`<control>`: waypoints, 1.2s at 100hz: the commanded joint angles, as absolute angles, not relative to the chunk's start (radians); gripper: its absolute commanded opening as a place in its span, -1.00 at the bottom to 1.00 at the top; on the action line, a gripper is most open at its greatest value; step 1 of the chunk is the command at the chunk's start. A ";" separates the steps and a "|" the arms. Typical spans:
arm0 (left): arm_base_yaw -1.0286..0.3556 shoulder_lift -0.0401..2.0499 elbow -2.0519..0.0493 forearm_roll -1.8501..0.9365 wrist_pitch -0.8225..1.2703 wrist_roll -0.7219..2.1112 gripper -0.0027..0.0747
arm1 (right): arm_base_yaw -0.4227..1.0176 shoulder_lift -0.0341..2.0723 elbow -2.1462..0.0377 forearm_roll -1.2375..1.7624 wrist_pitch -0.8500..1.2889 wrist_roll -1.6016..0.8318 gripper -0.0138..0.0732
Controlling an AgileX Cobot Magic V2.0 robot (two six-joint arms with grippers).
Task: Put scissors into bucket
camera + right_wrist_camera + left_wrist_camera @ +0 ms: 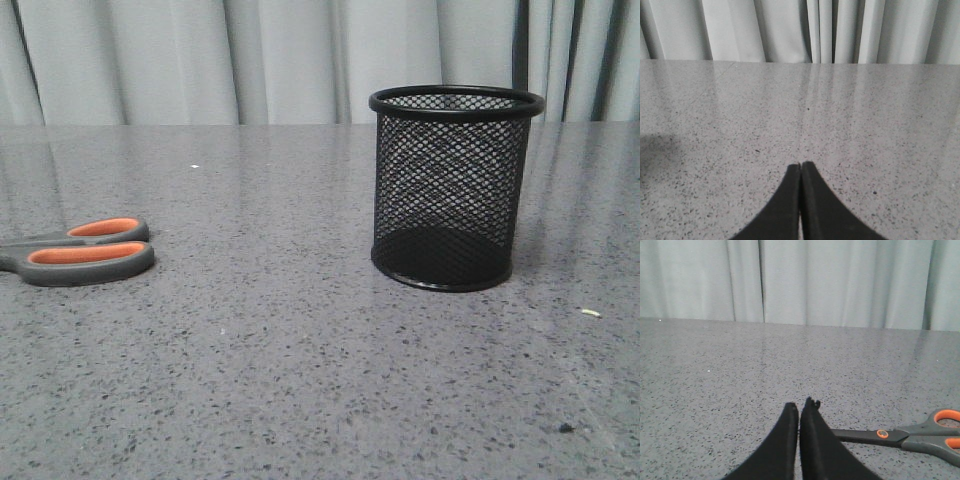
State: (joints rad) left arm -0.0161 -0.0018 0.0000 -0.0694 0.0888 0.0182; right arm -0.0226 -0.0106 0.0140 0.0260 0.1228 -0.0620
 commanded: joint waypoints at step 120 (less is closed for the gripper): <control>-0.024 0.333 -0.627 -0.485 0.565 0.241 -0.98 | -0.028 0.448 -0.586 0.305 0.467 -0.064 -0.80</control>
